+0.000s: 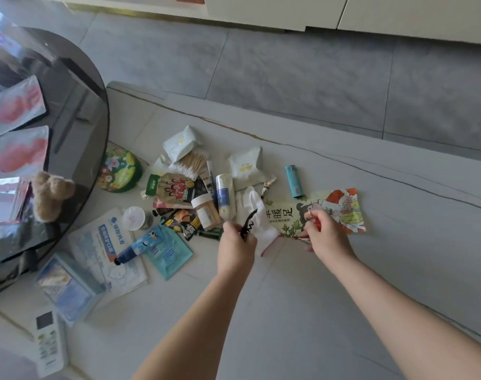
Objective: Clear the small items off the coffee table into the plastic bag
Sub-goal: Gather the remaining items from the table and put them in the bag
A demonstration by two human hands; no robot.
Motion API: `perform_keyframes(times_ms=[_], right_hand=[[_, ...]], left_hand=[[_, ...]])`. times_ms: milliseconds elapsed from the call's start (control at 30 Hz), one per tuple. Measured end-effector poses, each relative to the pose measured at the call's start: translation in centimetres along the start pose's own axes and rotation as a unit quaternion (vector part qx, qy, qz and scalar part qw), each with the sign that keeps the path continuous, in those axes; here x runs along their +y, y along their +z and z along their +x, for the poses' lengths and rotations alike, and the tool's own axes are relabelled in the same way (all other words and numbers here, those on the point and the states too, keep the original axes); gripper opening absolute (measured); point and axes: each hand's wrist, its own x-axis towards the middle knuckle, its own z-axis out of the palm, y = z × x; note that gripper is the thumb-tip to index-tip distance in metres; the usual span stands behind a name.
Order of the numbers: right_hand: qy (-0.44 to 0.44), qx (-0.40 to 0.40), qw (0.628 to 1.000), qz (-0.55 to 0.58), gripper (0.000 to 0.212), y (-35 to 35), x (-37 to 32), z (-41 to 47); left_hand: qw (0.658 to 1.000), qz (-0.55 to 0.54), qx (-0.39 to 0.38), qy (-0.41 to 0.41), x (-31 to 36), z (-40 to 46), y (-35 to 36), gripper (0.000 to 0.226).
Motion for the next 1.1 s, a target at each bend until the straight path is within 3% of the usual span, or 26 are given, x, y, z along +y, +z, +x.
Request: perform_keyframes(times_ms=[67,200,400,567,667,767,1000,1100], right_hand=[[-0.002,0.007,1.0,0.003,0.022,-0.1,-1.2,1.6],[-0.056,0.036,0.996,-0.055,0.033,0.3,-2.7,4.4],[-0.082,0.064,0.977,-0.187,0.059,1.9,-3.7,7.1],[-0.111,0.123,0.941,-0.294,0.043,3.3,-3.5,8.0],[-0.085,0.128,0.944,-0.292,0.034,3.4,-3.2,7.7],[-0.043,0.111,0.96,-0.253,0.038,2.9,-3.3,7.2],[-0.026,0.048,0.989,-0.136,0.018,0.7,-2.0,4.7],[-0.03,0.004,0.989,-0.146,0.026,1.1,-2.2,3.5]], left_hand=[[1.0,0.019,0.024,0.007,0.7,0.7,0.0,0.018],[0.994,0.096,0.046,0.031,1.0,1.5,1.0,0.06],[0.987,0.138,0.076,0.039,0.9,2.7,2.8,0.076],[0.985,0.149,0.079,0.037,0.2,3.7,3.1,0.059],[0.987,0.14,0.068,0.036,-0.3,3.6,2.9,0.036],[0.994,0.096,0.056,0.014,-0.5,2.9,2.5,0.019],[0.999,0.012,0.046,0.004,1.0,0.8,0.9,0.016],[0.999,-0.01,0.019,-0.026,1.2,0.7,0.5,0.016]])
